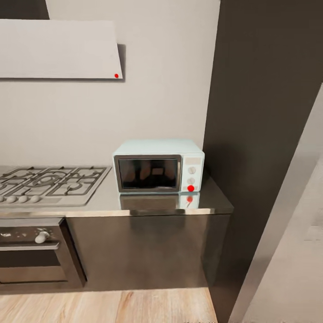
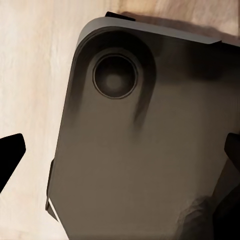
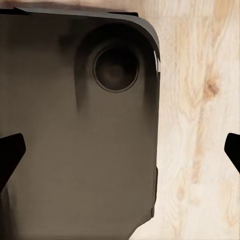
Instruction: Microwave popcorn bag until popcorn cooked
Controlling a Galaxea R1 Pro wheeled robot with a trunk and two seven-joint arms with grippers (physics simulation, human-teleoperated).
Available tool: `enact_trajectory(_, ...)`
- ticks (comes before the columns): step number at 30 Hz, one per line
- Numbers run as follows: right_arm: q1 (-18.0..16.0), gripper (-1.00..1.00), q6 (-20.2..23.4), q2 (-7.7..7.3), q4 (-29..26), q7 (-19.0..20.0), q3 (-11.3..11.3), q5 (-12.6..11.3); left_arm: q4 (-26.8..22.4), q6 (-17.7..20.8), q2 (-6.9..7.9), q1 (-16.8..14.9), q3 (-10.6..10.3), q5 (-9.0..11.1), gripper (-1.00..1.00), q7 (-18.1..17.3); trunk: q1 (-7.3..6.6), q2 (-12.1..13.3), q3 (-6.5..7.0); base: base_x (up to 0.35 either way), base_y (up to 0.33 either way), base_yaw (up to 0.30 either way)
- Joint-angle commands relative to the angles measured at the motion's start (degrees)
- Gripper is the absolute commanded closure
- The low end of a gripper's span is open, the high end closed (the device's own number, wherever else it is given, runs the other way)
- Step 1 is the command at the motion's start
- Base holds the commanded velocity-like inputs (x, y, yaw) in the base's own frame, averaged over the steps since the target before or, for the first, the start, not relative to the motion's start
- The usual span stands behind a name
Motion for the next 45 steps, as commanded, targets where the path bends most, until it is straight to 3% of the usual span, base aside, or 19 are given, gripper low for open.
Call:
enact_trajectory(1,-0.02,-1.0,-0.23,0.0,0.04,-0.14,0.05,-0.04,-0.02,-0.15,-0.02,0.02,0.08,0.24,-1.0,0.13,0.0,-0.02,-0.04,0.0,0.0,-0.174)
enact_trajectory(28,-0.02,-1.0,-0.1,-0.17,0.04,-0.09,0.04,0.14,-0.51,-0.15,0.06,0.0,-0.21,0.2,-1.0,-0.23,0.0,-0.02,-0.04,0.001,0.0,-0.011)
enact_trajectory(45,-0.02,-1.0,-0.08,-0.17,0.04,-0.09,0.11,0.22,-0.72,-0.15,0.16,0.03,-0.15,0.24,-1.0,-0.31,0.0,-0.02,-0.04,0.242,0.0,0.0)
